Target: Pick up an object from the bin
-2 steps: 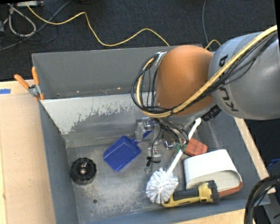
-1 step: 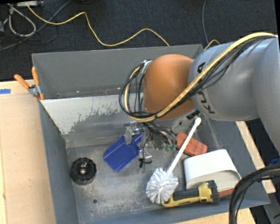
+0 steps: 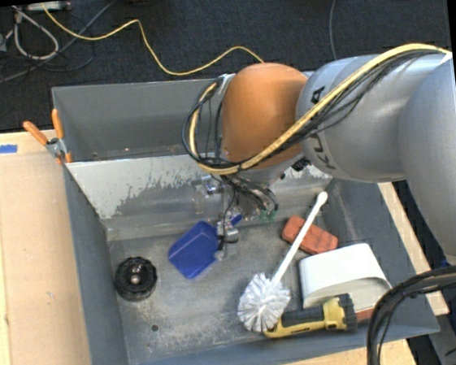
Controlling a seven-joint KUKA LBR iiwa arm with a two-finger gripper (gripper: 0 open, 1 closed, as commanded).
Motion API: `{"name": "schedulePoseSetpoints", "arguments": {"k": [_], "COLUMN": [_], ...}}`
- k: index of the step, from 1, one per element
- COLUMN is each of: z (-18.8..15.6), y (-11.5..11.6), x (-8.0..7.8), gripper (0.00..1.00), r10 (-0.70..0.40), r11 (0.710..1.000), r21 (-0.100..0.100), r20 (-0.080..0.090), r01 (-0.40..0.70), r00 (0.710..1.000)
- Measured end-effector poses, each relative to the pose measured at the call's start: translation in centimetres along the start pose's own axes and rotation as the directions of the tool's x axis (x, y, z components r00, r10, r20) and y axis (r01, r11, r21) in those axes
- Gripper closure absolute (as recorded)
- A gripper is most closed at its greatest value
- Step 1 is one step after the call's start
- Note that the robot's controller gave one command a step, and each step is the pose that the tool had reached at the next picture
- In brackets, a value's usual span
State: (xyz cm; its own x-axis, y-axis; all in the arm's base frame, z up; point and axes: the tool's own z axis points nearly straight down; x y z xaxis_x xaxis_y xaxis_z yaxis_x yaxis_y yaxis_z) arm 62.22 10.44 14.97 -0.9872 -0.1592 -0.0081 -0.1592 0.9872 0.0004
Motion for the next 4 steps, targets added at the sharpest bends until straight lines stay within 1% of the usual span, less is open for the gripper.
{"name": "schedulePoseSetpoints", "arguments": {"k": [1,2,3,4], "z": [2.0,8.2,8.0,8.0], "y": [-1.8,-1.6,-1.5,-1.5], "x": [1.1,0.5,0.3,0.3], "gripper": [0.0,0.0,1.0,1.0], "r10": [-0.03,0.024,0.065,0.075], "r11": [1.0,1.0,0.998,0.997], "r21": [-0.001,-0.002,-0.001,-0.001], "r20": [-0.014,-0.008,-0.005,-0.005], "r01": [0.03,-0.024,-0.065,-0.075], "r00": [0.999,1.0,0.998,0.997]}}
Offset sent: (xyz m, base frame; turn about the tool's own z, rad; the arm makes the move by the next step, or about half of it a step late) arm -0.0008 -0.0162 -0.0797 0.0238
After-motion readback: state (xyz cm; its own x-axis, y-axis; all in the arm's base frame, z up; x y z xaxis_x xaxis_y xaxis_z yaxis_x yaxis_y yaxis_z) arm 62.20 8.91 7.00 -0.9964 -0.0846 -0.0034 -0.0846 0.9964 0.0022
